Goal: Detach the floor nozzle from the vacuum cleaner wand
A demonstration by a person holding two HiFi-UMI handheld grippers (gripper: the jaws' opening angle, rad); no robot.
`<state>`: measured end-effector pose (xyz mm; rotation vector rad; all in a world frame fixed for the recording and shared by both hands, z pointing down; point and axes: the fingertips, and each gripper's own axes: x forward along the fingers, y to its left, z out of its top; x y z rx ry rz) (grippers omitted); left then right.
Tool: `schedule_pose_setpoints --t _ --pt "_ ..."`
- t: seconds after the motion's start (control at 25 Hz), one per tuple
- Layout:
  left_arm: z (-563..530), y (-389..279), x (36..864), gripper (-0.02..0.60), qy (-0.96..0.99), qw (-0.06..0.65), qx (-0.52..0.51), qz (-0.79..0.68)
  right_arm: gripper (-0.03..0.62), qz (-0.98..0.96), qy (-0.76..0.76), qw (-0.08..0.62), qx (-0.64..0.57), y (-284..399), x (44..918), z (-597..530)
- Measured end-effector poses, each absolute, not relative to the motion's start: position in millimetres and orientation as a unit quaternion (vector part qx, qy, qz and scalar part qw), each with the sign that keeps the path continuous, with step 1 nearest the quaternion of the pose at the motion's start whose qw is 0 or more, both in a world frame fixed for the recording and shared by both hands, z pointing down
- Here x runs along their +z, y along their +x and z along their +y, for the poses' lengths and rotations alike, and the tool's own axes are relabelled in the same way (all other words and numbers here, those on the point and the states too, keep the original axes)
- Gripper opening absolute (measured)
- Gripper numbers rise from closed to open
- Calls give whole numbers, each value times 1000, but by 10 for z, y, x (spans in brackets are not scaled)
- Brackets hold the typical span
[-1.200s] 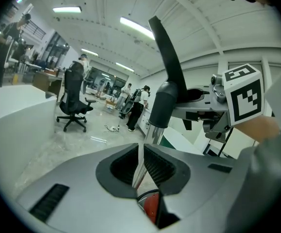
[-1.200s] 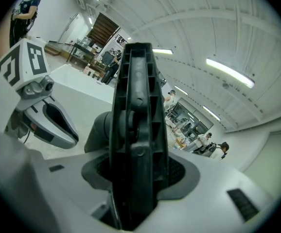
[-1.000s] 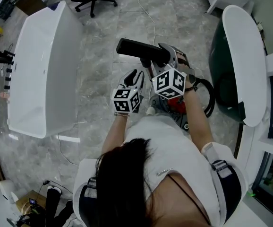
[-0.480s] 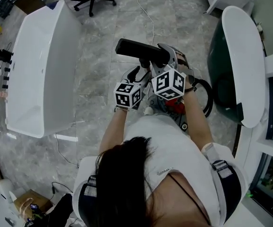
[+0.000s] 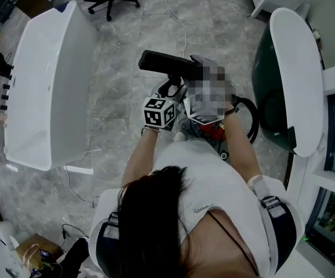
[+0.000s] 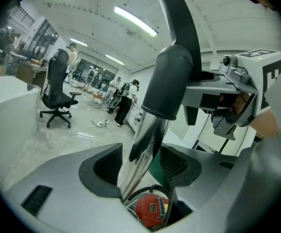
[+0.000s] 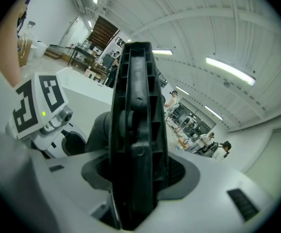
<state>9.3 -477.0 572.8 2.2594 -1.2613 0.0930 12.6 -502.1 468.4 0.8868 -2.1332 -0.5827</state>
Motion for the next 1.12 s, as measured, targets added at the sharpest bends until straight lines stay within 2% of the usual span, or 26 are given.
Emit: schedule_pose_setpoints --t 0.16,0.24,0.4,1.12 --pt "-4809 128 5750 221 838 272 40 -472 219 -833 344 370 -228 137 4679 -5016" --pt "-4816 138 5758 192 839 267 45 -473 218 -833 343 370 -228 137 4684 -5013" --pt "-4841 125 5756 183 840 262 49 -473 218 -832 344 367 -231 115 4679 -5039" --pt "-4838 167 5731 184 843 267 32 -467 216 -822 369 346 -261 165 4606 -5025"
